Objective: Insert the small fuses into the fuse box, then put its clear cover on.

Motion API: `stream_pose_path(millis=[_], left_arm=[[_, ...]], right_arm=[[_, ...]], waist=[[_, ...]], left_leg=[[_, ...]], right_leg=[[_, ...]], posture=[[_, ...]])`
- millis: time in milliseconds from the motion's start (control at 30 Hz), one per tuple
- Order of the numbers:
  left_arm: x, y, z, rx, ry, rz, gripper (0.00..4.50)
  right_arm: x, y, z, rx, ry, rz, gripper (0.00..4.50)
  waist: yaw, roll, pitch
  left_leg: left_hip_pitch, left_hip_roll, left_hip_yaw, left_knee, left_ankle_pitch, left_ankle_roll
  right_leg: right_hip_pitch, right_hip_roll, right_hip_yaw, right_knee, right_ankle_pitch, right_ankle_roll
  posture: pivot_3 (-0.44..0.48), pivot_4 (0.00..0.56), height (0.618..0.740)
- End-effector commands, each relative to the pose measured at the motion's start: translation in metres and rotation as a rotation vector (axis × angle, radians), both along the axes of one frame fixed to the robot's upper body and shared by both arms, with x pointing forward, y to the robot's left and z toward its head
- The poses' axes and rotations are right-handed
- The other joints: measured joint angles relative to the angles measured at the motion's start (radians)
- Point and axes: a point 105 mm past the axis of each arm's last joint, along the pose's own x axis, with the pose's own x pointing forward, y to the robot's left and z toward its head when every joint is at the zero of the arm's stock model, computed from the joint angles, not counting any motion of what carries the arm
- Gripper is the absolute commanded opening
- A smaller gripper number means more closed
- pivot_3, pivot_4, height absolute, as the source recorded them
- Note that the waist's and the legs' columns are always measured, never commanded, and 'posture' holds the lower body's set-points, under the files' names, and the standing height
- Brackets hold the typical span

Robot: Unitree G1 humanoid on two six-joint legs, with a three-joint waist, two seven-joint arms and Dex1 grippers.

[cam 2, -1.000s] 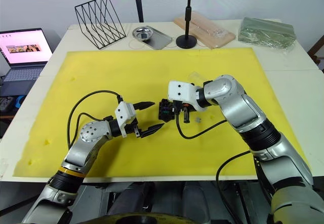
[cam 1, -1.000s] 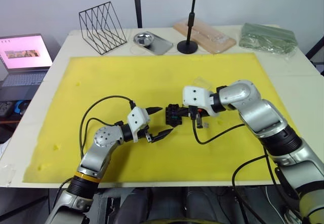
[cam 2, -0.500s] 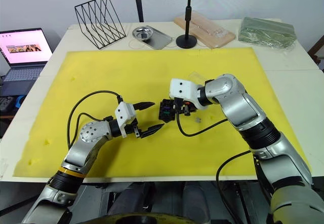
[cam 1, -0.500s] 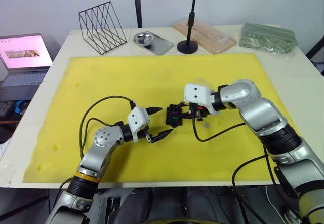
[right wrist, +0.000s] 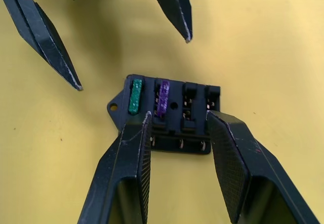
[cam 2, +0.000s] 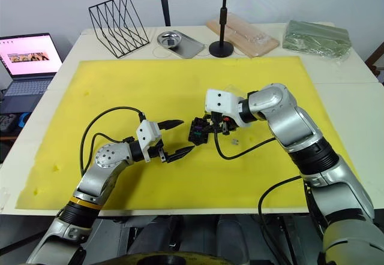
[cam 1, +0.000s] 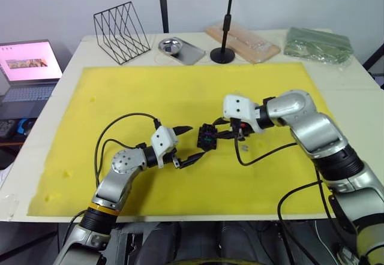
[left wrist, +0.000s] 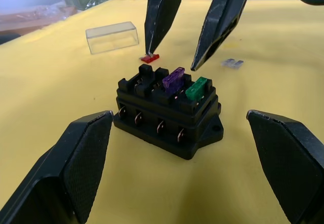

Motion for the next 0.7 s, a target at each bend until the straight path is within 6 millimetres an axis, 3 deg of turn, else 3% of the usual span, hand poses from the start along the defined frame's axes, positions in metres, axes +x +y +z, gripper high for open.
stream_pose_path(millis=[33, 67, 167, 300, 700], left_arm=[[0.002, -0.002, 0.008, -0.011, -0.04, -0.008, 4.5], [0.002, -0.002, 0.008, -0.013, -0.041, -0.007, 4.5], [0.002, -0.003, 0.008, -0.016, -0.043, -0.009, 4.5], [0.002, -0.004, 0.009, -0.015, -0.045, -0.014, 4.5], [0.002, -0.004, 0.009, -0.006, -0.047, -0.021, 4.5]], right_arm=[[-0.004, 0.004, 0.025, 0.043, -0.072, 0.037, 1.87], [-0.006, 0.005, 0.026, 0.05, -0.068, 0.043, 1.87], [-0.009, 0.01, 0.026, 0.086, -0.061, 0.038, 1.26], [-0.009, 0.013, 0.021, 0.096, -0.052, 0.018, 0.03], [-0.002, 0.014, 0.002, 0.084, -0.029, -0.039, 0.03]], waist=[[0.0, 0.0, 0.0], [0.0, 0.0, 0.0], [0.001, 0.0, 0.0], [0.001, 0.0, 0.0], [0.001, 0.0, 0.0]], left_leg=[[0.0, 0.0, 0.0, 0.0, 0.0, 0.0], [0.0, 0.0, 0.0, 0.0, 0.0, 0.0], [0.0, 0.0, 0.0, 0.0, 0.0, 0.0], [0.0, 0.0, 0.0, 0.0, 0.0, 0.0], [0.0, 0.0, 0.0, 0.0, 0.0, 0.0]], right_leg=[[0.0, 0.0, 0.0, 0.0, 0.0, 0.0], [0.0, 0.0, 0.0, 0.0, 0.0, 0.0], [0.0, 0.0, 0.0, 0.0, 0.0, 0.0], [0.0, 0.0, 0.0, 0.0, 0.0, 0.0], [0.0, 0.0, 0.0, 0.0, 0.0, 0.0]], posture=[[0.0, 0.15, 0.74], [0.0, 0.15, 0.74], [0.0, 0.15, 0.74], [0.0, 0.15, 0.74], [0.0, 0.15, 0.74]])
